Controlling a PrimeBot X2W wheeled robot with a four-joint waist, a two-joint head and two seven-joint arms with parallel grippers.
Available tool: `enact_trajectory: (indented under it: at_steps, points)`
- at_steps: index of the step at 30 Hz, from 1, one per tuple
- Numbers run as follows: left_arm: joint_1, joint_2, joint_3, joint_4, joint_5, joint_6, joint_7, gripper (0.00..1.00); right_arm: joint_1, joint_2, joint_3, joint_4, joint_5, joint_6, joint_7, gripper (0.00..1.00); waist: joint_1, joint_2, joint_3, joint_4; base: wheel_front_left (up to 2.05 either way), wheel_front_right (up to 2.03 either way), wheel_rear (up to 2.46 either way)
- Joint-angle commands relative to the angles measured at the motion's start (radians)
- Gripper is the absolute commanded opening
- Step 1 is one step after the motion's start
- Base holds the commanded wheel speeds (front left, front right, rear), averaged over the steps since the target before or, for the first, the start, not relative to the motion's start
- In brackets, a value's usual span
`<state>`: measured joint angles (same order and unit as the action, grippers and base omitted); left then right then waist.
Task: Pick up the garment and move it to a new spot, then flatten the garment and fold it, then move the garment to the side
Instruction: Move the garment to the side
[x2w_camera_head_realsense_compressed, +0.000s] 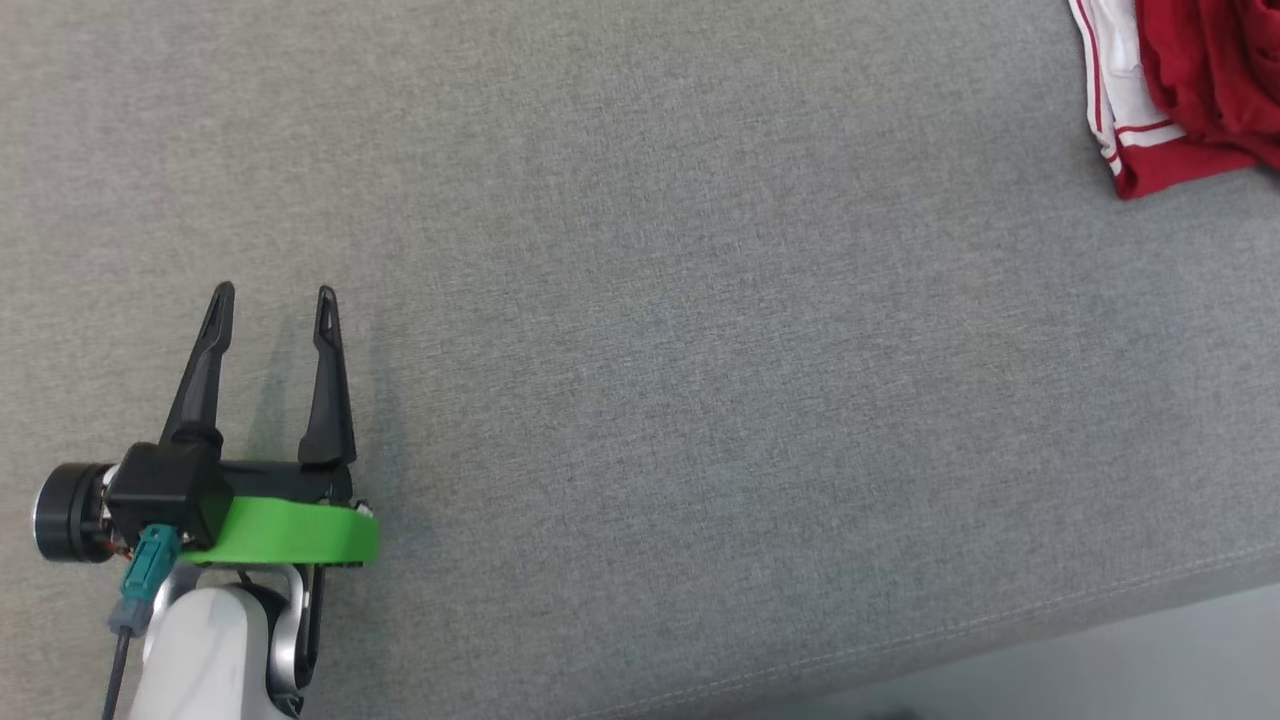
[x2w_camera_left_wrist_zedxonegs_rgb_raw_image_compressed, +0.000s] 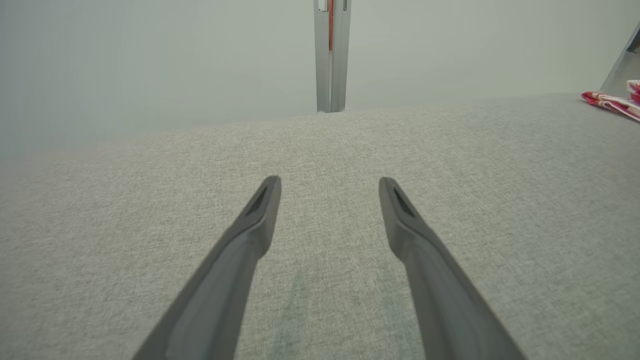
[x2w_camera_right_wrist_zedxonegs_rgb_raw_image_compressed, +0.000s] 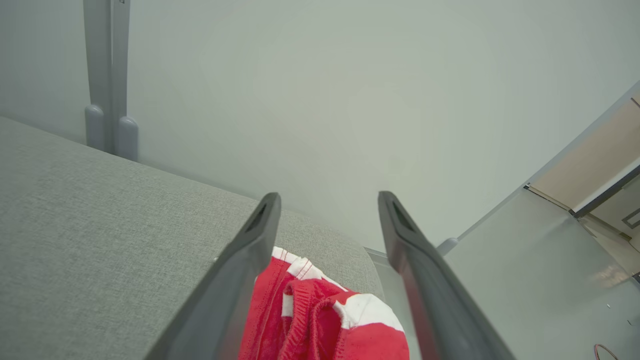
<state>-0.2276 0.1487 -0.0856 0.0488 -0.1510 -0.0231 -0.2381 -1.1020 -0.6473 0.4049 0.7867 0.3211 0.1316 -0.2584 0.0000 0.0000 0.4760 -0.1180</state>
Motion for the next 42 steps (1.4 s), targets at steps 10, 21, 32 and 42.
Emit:
enact_trajectory:
  at_steps: [10,21,32,42]
  points:
    - [0.085,-0.025,0.021,0.053,-0.042,0.020,-0.022,1.00,0.292,0.120,-0.065,-0.241,-0.019,-0.002,-0.007,1.00,0.0000,0.0000,-0.221,0.111,0.00,0.00,0.00]
    - [0.136,-0.013,0.043,0.081,-0.054,0.023,-0.026,1.00,0.614,0.249,-0.162,-0.437,-0.049,-0.002,-0.006,1.00,0.0000,0.0000,-0.313,0.120,0.00,0.00,0.00]
    - [0.175,-0.002,0.058,0.108,-0.067,0.025,-0.027,1.00,0.931,0.370,-0.311,-0.605,-0.080,-0.002,-0.005,1.00,0.0000,0.0000,-0.366,0.118,0.00,0.00,0.00]
    - [0.193,-0.004,0.049,0.147,-0.071,0.016,-0.027,1.00,1.082,0.476,-0.386,-0.710,-0.122,-0.002,0.005,1.00,0.0000,0.0000,-0.411,0.130,0.00,0.00,0.00]
